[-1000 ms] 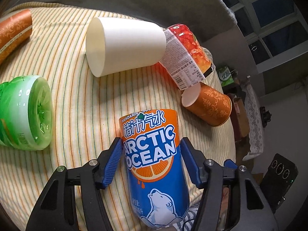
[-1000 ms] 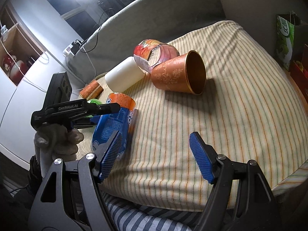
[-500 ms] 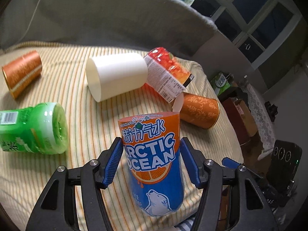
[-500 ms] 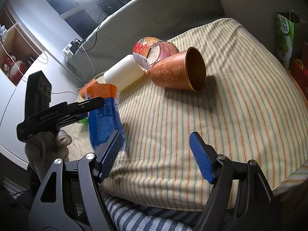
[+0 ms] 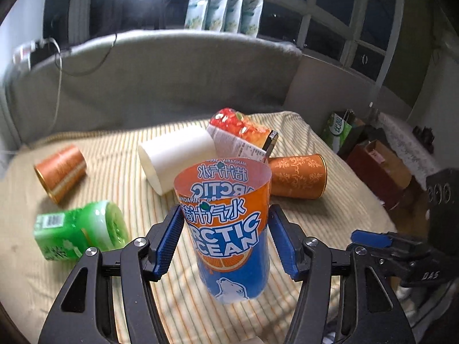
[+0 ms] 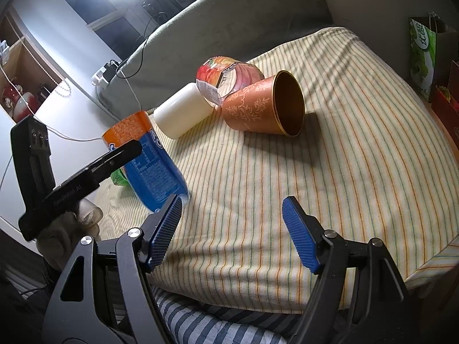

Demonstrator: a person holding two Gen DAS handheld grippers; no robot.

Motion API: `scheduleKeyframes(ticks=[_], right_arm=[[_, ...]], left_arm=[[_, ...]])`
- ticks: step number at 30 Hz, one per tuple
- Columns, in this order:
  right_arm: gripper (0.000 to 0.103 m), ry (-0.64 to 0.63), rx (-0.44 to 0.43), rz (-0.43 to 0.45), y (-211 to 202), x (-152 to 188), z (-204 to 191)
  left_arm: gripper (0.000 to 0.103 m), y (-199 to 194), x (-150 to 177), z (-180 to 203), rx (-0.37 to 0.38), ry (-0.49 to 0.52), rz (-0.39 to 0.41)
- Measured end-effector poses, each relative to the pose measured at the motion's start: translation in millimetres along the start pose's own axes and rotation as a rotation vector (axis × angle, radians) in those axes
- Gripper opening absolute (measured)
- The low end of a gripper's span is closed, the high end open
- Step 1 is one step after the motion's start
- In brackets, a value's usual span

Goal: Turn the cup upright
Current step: 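Rotate the bottle upright with the left tool and lower it onto the bed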

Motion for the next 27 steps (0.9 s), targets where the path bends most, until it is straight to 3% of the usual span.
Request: scheduleKeyframes(ticks=[10,27], right_arm=[[0.075,-0.005,0.005,0.011,-3,-1,-1],[0.075,-0.024,0.011,0.024,-7,2,-8]], left_arm=[[0.060,-5,10,12,-0.036,0.069,0.025],[0.060,-18,22,13,-0.030,0.053,0.039]])
Point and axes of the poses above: each gripper's, at about its wrist camera, not at the fingertips, and y roughly the way its jaws point, z to its right, x to its underside, the point moved 7 cm from there along y, roughly the way its jaws point, and after that the axes turned 9 degrees about x, right-handed, at the moved point
